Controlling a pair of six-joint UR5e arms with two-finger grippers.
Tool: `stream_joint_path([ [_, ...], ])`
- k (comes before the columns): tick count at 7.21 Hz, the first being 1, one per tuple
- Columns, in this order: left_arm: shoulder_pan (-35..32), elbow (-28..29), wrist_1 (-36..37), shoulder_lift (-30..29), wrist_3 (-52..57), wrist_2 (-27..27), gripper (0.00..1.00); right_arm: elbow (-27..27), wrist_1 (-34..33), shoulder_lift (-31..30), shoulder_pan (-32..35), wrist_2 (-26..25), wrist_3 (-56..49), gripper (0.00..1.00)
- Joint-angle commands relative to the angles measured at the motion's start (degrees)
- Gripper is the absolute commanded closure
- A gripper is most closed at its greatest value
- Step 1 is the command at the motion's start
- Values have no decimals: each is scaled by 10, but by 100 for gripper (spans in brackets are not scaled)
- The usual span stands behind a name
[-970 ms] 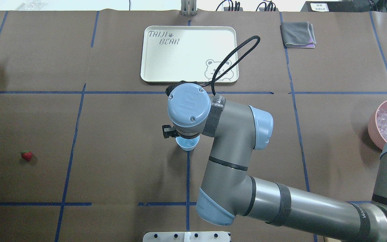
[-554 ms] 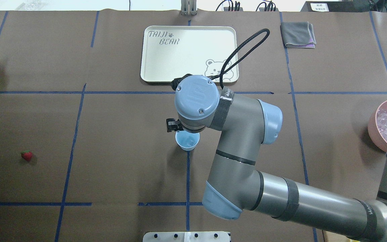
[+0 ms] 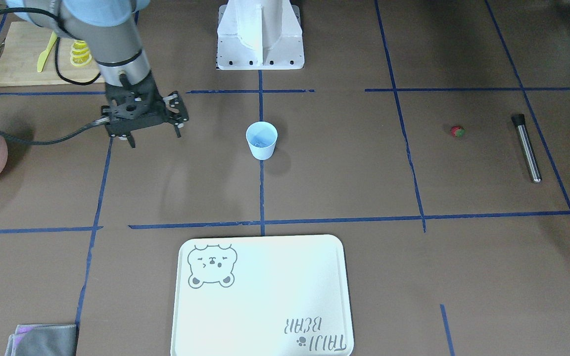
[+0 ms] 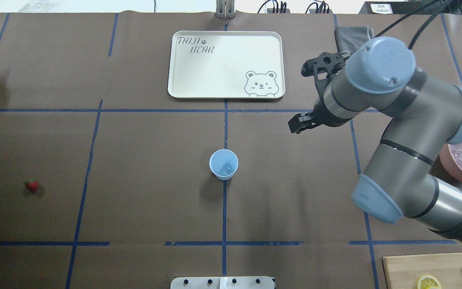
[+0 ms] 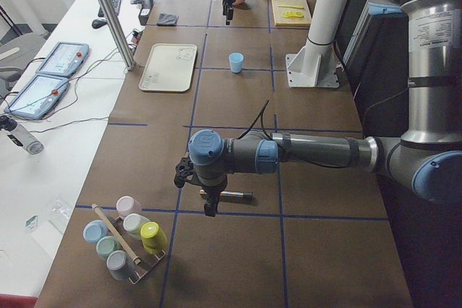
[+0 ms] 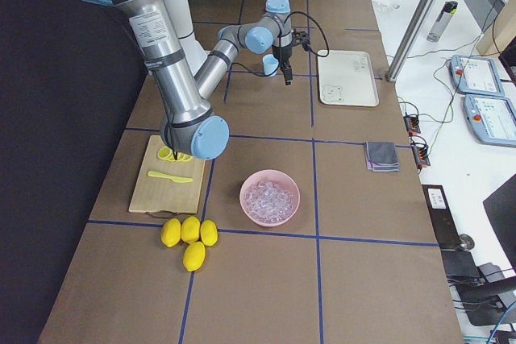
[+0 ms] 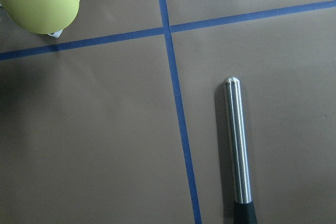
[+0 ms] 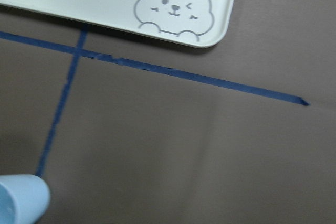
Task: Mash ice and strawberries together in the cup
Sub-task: 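Move the empty right gripper back to the pink bowl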
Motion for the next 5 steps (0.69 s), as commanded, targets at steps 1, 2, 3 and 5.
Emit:
stream_joint_path([
  [1,0,0,1,0,0,0,0,39,2,-101,90,61,-155,2],
  [2,0,0,0,0,0,0,0,39,2,-138,141,96,-244,2],
  [3,0,1,1,0,0,0,0,37,2,-179,191,130,-345,3],
  [5,0,1,1,0,0,0,0,28,5,-238,251,160,-482,3],
])
